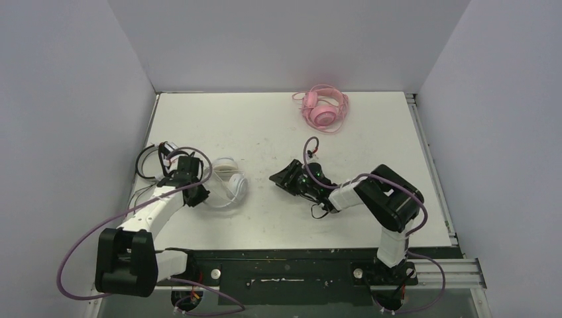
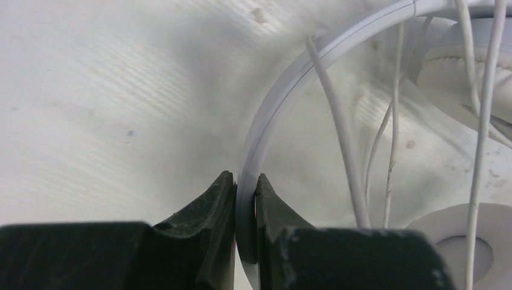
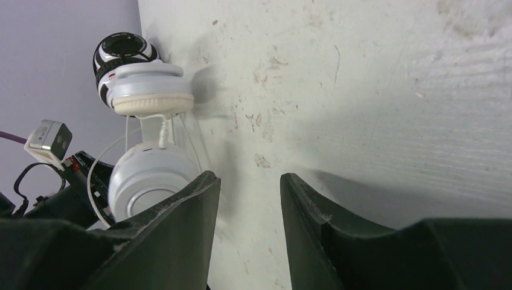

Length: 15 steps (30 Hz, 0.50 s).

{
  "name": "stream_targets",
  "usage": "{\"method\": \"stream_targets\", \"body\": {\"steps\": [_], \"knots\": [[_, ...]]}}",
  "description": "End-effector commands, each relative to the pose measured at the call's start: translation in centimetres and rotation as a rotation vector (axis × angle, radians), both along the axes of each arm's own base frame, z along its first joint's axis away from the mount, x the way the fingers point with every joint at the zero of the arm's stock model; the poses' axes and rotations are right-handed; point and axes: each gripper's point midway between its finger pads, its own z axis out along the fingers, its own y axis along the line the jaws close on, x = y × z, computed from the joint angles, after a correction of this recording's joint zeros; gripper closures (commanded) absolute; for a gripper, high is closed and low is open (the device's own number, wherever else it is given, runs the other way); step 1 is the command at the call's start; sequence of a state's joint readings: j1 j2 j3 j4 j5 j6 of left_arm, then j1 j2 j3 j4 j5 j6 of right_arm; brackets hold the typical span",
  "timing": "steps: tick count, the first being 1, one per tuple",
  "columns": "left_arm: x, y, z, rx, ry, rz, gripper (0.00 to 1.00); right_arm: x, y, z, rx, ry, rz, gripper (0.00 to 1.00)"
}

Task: Wrap the headphones
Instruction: Place the headphones at the center of the board.

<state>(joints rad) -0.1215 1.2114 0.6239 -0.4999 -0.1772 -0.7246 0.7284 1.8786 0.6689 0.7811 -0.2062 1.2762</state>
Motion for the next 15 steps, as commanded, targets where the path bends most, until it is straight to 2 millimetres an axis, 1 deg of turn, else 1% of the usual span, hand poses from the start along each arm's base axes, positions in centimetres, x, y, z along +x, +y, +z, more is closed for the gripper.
{"method": "stream_targets", "body": {"steps": [1, 5, 9, 12, 15], "knots": [[0.7, 3.5, 2.1, 0.140, -0.011, 0.146, 1.00, 1.0, -1.4, 2.7, -0.114, -0.132, 0.002, 0.57], [0.4, 4.8, 1.9, 0.215, 0.055, 0.184, 1.00, 1.1, -1.7, 4.3, -0.173, -0.199, 0.028, 0.55], [0.6, 5.2, 1.5, 0.249, 0.111, 0.176, 0.99, 1.3, -2.2, 5.9, -0.210, -0.252, 0.037, 0.53], [0.3, 5.7, 1.9, 0.273, 0.129, 0.190, 0.79, 1.3, -2.6, 6.8, -0.229, -0.280, 0.039, 0.52], [0.2, 5.9, 2.6, 0.282, 0.117, 0.193, 0.67, 1.6, -3.3, 7.5, -0.240, -0.298, 0.037, 0.52]]}}
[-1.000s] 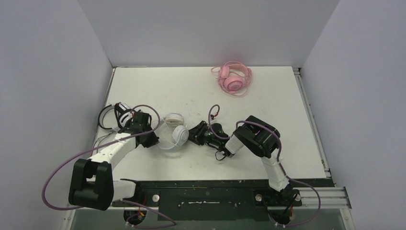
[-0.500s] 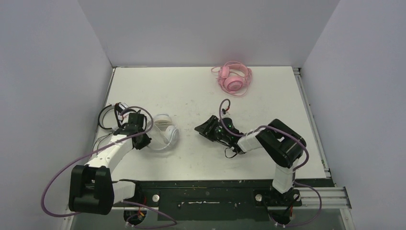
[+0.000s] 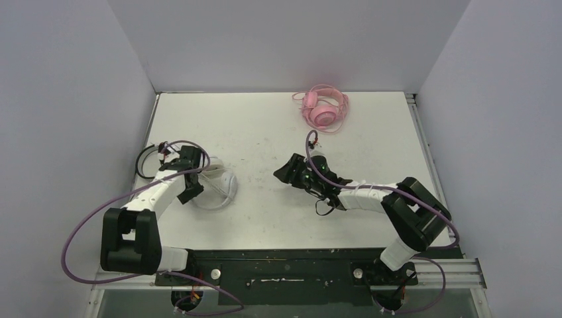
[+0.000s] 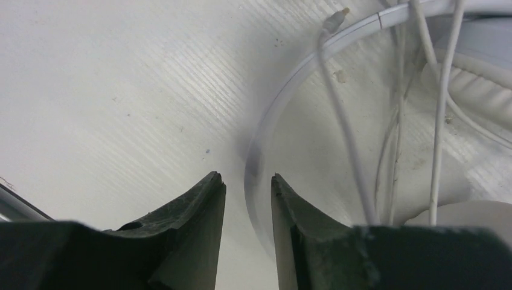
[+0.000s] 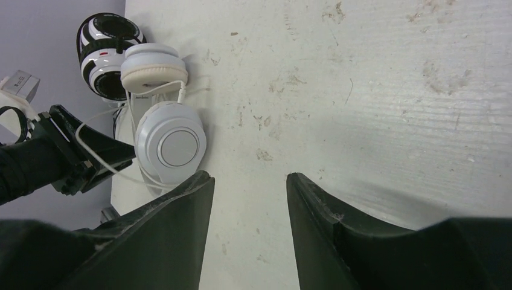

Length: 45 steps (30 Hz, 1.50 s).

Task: Wrap the headphones
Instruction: Place the headphones at the center of the board.

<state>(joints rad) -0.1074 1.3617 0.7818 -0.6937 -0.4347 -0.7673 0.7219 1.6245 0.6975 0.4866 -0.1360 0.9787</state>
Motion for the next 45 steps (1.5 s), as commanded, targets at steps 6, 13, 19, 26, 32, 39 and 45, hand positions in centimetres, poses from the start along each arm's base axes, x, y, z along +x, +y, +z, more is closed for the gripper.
{"method": "stream_targets", "body": {"steps": [6, 13, 19, 26, 32, 39, 45], "knots": [[0.0, 0.8, 3.6, 0.023, -0.014, 0.017, 0.61, 1.6, -1.8, 3.8, -0.023, -0.113, -0.013, 0.51], [-0.1, 1.1, 5.4, 0.020, 0.044, -0.007, 0.59, 1.5, -2.3, 4.3, -0.022, -0.123, 0.003, 0.50], [-1.1, 1.8, 8.1, 0.032, -0.022, 0.008, 0.59, 2.4, -3.4, 6.2, -0.098, -0.208, 0.006, 0.44], [1.3, -1.0, 12.7, -0.071, -0.198, -0.218, 0.57, 4.9, -7.6, 8.8, -0.344, -0.293, -0.067, 0.17], [3.8, -6.9, 14.7, -0.283, -0.371, -0.444, 0.10, 7.8, -12.8, 10.5, -0.501, -0.296, -0.226, 0.00], [5.5, -13.8, 17.2, -0.331, -0.560, -0.663, 0.03, 12.8, -18.9, 11.0, -0.545, -0.232, -0.404, 0.00], [6.1, -18.6, 18.4, -0.386, -0.707, -0.805, 0.03, 17.9, -21.8, 9.3, -0.504, -0.155, -0.488, 0.00]]}}
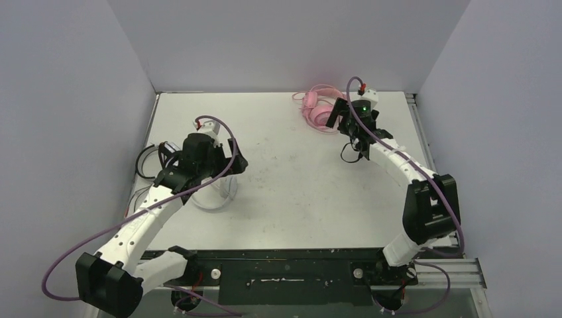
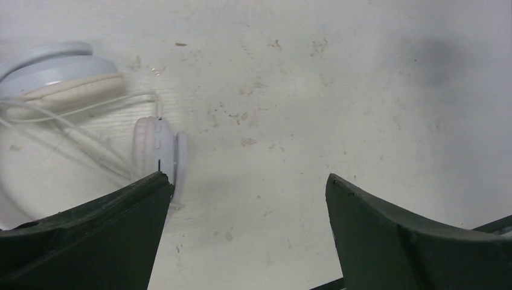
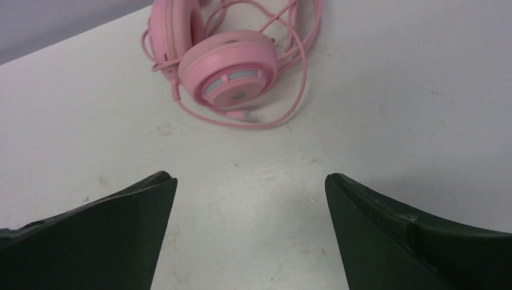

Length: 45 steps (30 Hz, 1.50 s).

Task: Wrap the headphones
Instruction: Place the headphones at the center of the board, then move the headphones to the center of the board.

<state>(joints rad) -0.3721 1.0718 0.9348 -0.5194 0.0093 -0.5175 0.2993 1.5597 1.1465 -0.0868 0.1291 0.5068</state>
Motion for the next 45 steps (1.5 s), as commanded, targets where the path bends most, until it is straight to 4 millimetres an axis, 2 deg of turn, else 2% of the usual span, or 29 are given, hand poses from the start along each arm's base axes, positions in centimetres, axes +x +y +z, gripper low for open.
{"method": "stream_targets", "body": {"steps": [1, 5, 6, 8, 12, 16, 21, 27, 31, 36, 41, 45], "knots": [[2.1, -3.0, 3.8, -0.092, -0.217, -0.074, 0.03, 4.1, -1.5, -0.3, 0.040, 0.010, -0.085, 0.00], [2.5, -3.7, 3.4, -0.094, -0.240, -0.096, 0.03, 7.9, -2.2, -2.0, 0.128, 0.047, -0.192, 0.00], [2.5, -3.8, 3.2, -0.094, -0.237, -0.104, 0.03, 8.9, -2.4, -3.3, 0.148, 0.077, -0.218, 0.00], [2.6, -4.2, 2.5, -0.093, -0.222, -0.117, 0.03, 10.6, -2.6, -4.3, 0.175, 0.097, -0.257, 0.00], [2.6, -5.1, 1.1, -0.104, -0.193, -0.150, 0.03, 13.8, -2.4, -5.1, 0.228, 0.086, -0.283, 0.00], [2.6, -6.3, -0.2, -0.124, -0.165, -0.197, 0.03, 15.8, -2.6, -6.0, 0.255, 0.085, -0.312, 0.00], [2.5, -7.5, -2.1, -0.113, -0.127, -0.243, 0.03, 17.1, -3.0, -7.4, 0.268, 0.097, -0.358, 0.00], [2.3, -8.6, -4.7, -0.108, -0.055, -0.286, 0.03, 18.2, -2.1, -9.5, 0.335, 0.121, -0.342, 0.00], [2.2, -8.3, -6.6, -0.081, 0.000, -0.271, 0.03, 18.5, -2.1, -11.5, 0.366, 0.155, -0.384, 0.00], [2.2, -6.7, -8.7, -0.020, 0.068, -0.194, 0.03, 18.5, -2.3, -13.3, 0.414, 0.192, -0.419, 0.05], [2.3, -4.9, -9.7, 0.023, 0.107, -0.140, 0.03, 18.4, -2.4, -12.6, 0.430, 0.172, -0.405, 0.21], [2.9, -2.1, -10.4, 0.070, 0.147, -0.053, 0.03, 17.5, -2.7, -11.3, 0.418, 0.159, -0.398, 0.44]]}}
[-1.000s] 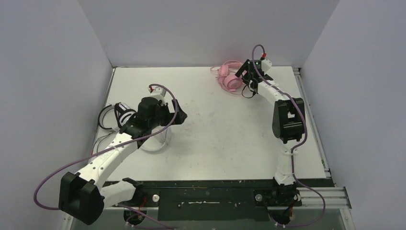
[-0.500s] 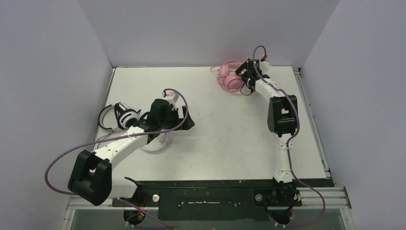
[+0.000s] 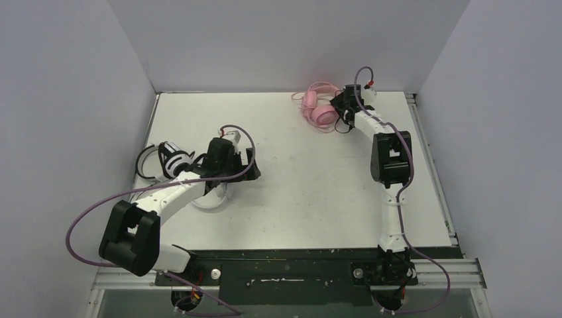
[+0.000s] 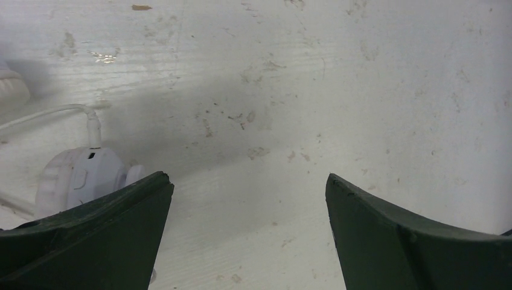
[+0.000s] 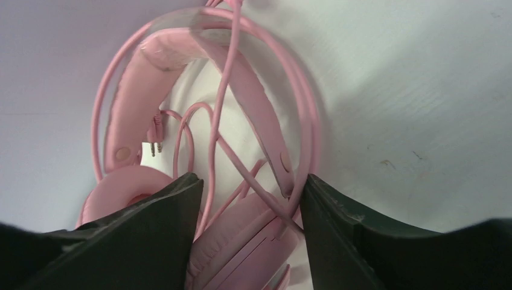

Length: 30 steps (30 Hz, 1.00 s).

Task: Wrap the headphones
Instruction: Move the headphones to the center of the board.

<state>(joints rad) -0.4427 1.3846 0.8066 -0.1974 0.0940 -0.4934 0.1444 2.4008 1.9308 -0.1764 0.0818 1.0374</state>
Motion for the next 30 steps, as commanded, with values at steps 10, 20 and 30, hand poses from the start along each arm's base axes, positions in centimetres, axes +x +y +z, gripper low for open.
{"method": "stream_targets", "body": {"steps": [10, 20, 30], "knots": [[2.3, 5.3, 1.7, 0.047, -0.029, 0.178, 0.03, -6.0, -1.9, 3.3, -0.084, 0.031, 0.058, 0.60], [2.0, 1.6, 7.1, -0.061, -0.144, 0.003, 0.03, -14.2, -1.3, 4.8, -0.135, 0.091, 0.243, 0.61], [0.9, -2.4, 10.7, -0.153, -0.230, -0.168, 0.03, -26.6, 5.6, 4.9, -0.235, 0.085, 0.888, 0.59]]}}
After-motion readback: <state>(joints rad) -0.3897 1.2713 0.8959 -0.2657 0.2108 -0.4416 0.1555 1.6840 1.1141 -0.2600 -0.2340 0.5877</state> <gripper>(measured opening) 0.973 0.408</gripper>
